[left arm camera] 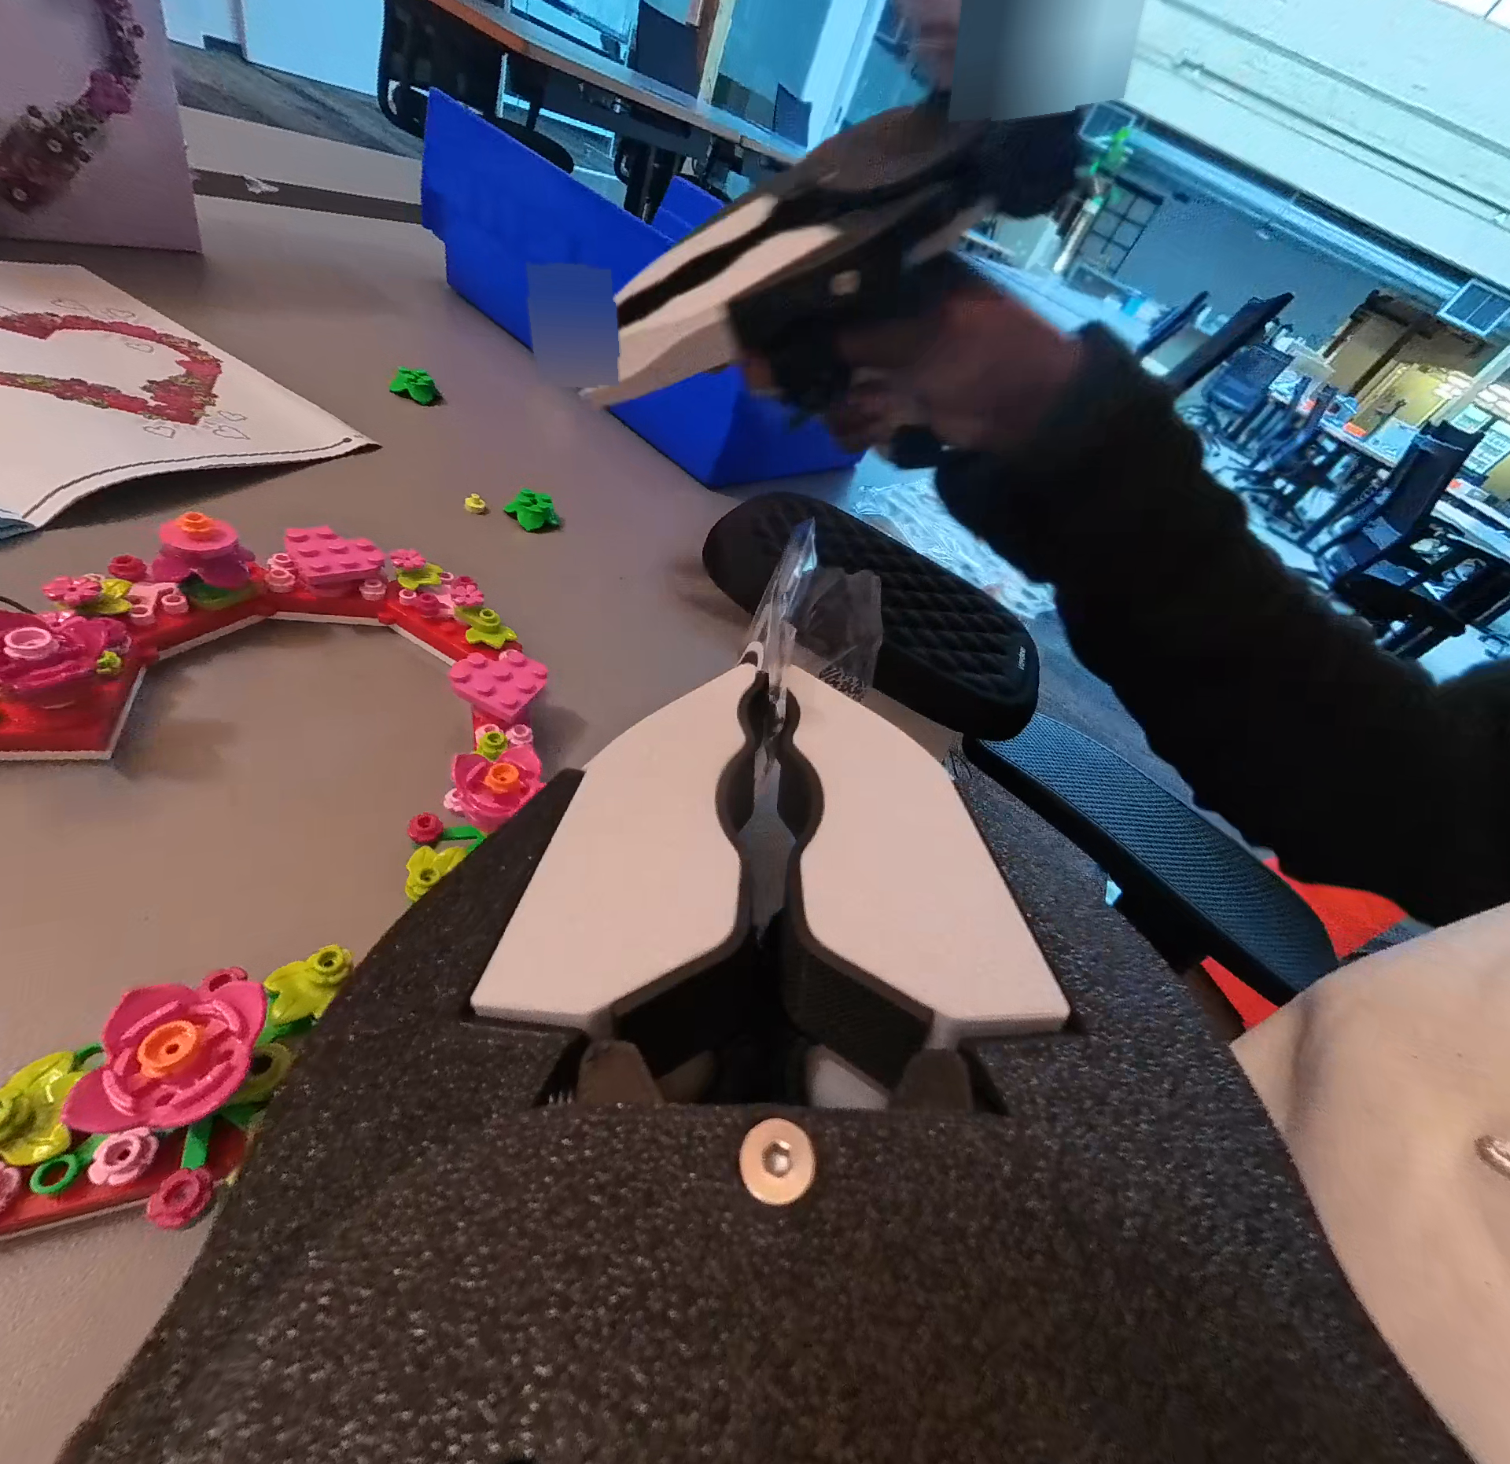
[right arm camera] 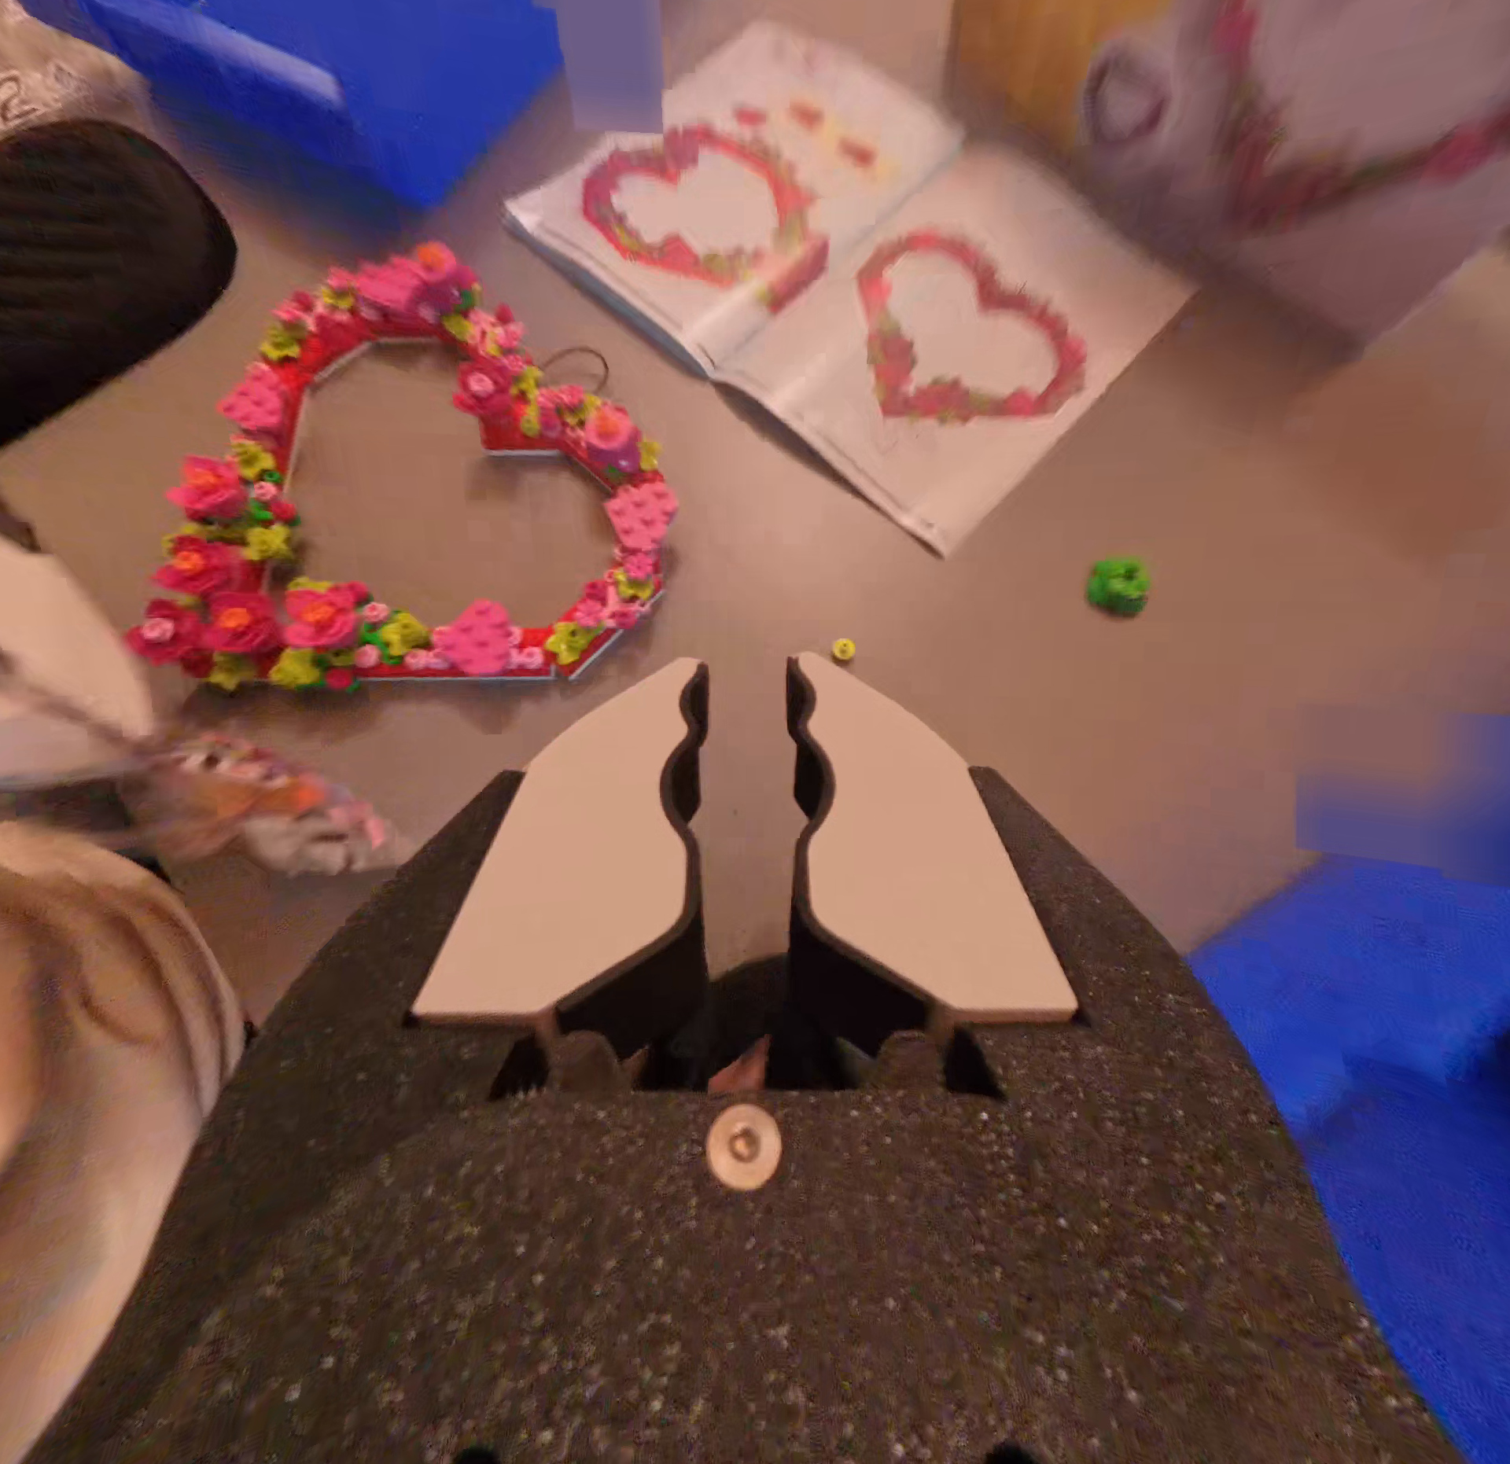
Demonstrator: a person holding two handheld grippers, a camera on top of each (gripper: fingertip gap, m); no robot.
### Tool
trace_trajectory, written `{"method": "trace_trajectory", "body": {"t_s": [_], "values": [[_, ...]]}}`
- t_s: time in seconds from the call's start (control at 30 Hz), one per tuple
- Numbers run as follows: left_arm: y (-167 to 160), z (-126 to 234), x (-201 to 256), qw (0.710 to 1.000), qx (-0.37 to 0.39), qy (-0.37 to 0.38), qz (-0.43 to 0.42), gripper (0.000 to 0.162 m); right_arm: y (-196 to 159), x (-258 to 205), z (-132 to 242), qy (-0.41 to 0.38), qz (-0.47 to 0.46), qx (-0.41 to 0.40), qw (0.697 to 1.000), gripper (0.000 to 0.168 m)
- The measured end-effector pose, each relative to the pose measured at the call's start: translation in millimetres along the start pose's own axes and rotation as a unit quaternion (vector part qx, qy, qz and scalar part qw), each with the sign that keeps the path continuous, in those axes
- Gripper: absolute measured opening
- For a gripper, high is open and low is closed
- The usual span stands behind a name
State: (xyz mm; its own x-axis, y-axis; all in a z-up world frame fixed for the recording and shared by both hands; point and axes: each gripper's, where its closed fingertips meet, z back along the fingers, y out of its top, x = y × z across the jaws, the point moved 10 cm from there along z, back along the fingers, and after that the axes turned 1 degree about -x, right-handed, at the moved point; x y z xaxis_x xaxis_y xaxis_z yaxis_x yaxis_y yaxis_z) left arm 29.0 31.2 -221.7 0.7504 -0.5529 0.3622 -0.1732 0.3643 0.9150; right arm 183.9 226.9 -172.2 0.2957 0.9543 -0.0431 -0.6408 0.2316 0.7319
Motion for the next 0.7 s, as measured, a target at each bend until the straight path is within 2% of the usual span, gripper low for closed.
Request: {"method": "trace_trajectory", "body": {"t_s": [0.07, 0.2, 0.5, 0.6, 0.7], "values": [[1, 0, 0, 1.0, 0.001, 0.002, -0.004, 0.0, -3, 16, -29, 0.029, -0.031, -0.037, 0.998, 0.015], [1, 1, -2, 1.0, 0.004, 0.0, 0.002, 0.0, -8, 29, -62, 0.01, 0.001, -0.103, 0.995, 0.013], [2, 1, -4, 1.0, 0.006, -0.005, 0.01, 0.0, -10, 36, -76, 0.003, 0.022, -0.119, 0.993, 0.007], [2, 1, -5, 1.0, 0.005, 0.002, 0.01, 0.0, -2, 24, -56, 0.017, 0.023, -0.072, 0.997, 0.008], [2, 1, -6, 1.0, 0.005, 0.011, 0.015, 0.0, 12, -22, -10, 0.134, 0.018, 0.047, 0.99, 0.007]]}}
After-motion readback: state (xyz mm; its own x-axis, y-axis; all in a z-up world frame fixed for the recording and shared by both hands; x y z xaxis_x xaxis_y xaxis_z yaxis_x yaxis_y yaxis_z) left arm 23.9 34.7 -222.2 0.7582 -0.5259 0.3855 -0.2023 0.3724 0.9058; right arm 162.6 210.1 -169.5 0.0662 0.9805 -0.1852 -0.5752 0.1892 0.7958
